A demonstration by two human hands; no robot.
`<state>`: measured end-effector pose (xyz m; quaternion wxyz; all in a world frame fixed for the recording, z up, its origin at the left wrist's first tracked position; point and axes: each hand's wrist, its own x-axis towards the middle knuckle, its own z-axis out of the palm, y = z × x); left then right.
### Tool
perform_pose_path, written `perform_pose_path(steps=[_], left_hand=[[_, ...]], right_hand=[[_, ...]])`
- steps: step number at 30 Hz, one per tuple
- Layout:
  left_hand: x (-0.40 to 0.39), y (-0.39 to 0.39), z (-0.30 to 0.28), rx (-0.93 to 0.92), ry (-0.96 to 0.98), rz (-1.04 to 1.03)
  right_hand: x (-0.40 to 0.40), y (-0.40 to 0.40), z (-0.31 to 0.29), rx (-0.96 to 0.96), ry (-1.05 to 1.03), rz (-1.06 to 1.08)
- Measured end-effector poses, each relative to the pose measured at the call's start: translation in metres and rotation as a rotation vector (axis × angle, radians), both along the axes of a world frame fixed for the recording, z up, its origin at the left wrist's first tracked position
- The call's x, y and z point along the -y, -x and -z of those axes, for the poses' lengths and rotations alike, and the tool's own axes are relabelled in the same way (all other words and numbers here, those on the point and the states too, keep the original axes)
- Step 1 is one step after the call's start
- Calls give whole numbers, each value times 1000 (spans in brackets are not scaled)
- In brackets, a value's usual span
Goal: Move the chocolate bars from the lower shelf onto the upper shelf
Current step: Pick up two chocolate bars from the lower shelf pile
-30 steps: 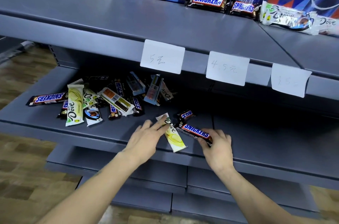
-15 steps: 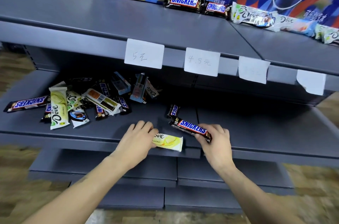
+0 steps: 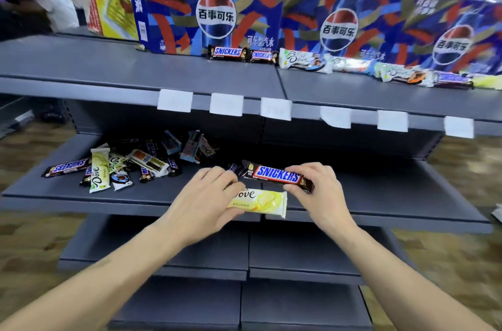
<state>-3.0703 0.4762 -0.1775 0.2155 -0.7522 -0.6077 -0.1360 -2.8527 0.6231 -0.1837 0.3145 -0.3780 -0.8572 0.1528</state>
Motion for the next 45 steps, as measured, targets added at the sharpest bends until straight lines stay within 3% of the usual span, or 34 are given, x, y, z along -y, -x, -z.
perform_pose_path(steps=[16, 24, 30, 45], left_hand=[[2, -155, -119, -62, -258, 4], [-41, -162, -162, -58, -285, -38], [-90, -139, -173, -64, -295, -73], [-220, -128, -180, -71, -237, -66]], right_hand=[[-6, -170, -133, -113, -262, -1], [-45, -175, -175, -158, -272, 43], [-93, -164, -190, -57, -297, 96], [-213, -159, -181, -10, -167, 146]])
